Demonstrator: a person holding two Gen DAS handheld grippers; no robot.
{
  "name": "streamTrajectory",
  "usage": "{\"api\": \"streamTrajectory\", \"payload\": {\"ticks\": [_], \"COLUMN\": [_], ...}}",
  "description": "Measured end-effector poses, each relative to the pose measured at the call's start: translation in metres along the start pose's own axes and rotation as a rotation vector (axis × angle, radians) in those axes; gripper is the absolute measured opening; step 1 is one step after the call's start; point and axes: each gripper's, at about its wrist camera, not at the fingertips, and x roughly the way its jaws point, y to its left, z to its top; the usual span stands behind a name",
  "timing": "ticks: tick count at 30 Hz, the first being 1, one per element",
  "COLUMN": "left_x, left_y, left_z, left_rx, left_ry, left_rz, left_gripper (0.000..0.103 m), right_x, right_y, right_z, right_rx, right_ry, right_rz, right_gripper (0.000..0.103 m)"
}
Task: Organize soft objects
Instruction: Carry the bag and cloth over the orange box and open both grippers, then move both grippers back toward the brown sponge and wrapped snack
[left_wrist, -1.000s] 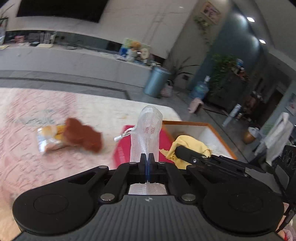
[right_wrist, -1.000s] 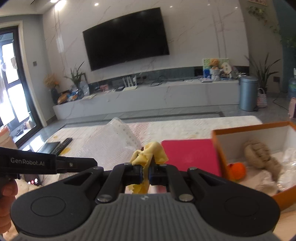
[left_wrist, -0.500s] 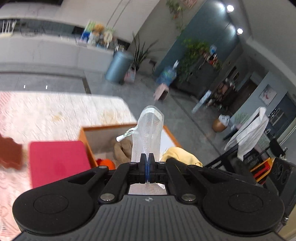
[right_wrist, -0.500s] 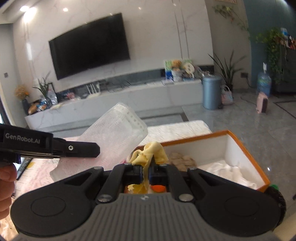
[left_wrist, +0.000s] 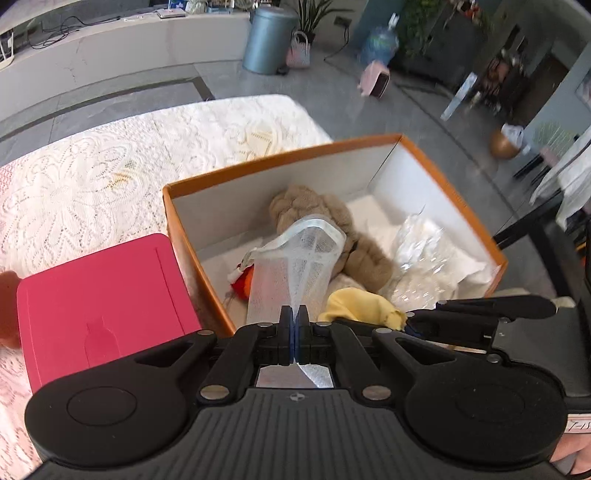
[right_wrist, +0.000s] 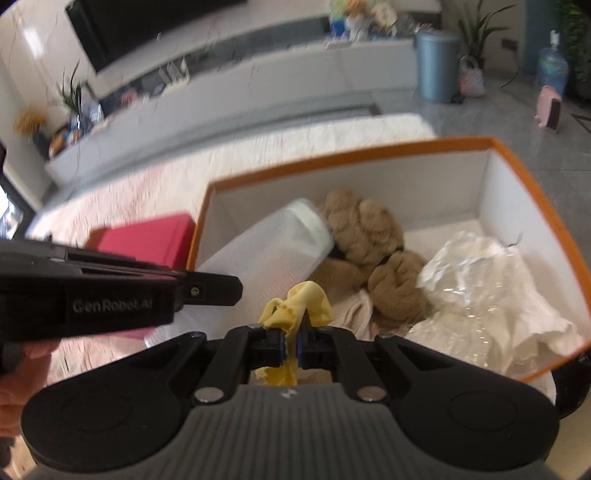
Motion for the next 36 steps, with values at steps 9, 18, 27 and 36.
{"api": "streamTrajectory", "payload": {"ticks": [9, 18, 27, 36], "left_x": [0.020, 0.000, -0.050, -0.079], "left_y": [-0.001, 0.001, 0.013, 0.038], "left_z": [0.011, 0.012, 0.006, -0.020], "left_rx": [0.059, 0.036, 0.002, -0.030], "left_ry": [0.084, -0.001, -0.123, -0.193], "left_rz": [0.001, -0.091, -0.054, 0.010], "left_gripper": [0.009, 0.042, 0.036, 0.029], "right_x": [0.031, 0.011, -0.030, -0.052], "right_y": [0.009, 0.018, 0.033, 0.053], "right_z": [0.002, 0.004, 0.010, 0.019], "right_rx": [-0.117, -0.187, -0.204, -0.175], "right_ry": [0.128, 0.102, 0.017, -0.024], "right_rz": [-0.029, -0.069, -0.097, -0.006], "right_gripper": [0.009, 0.031, 0.033, 0.032]}}
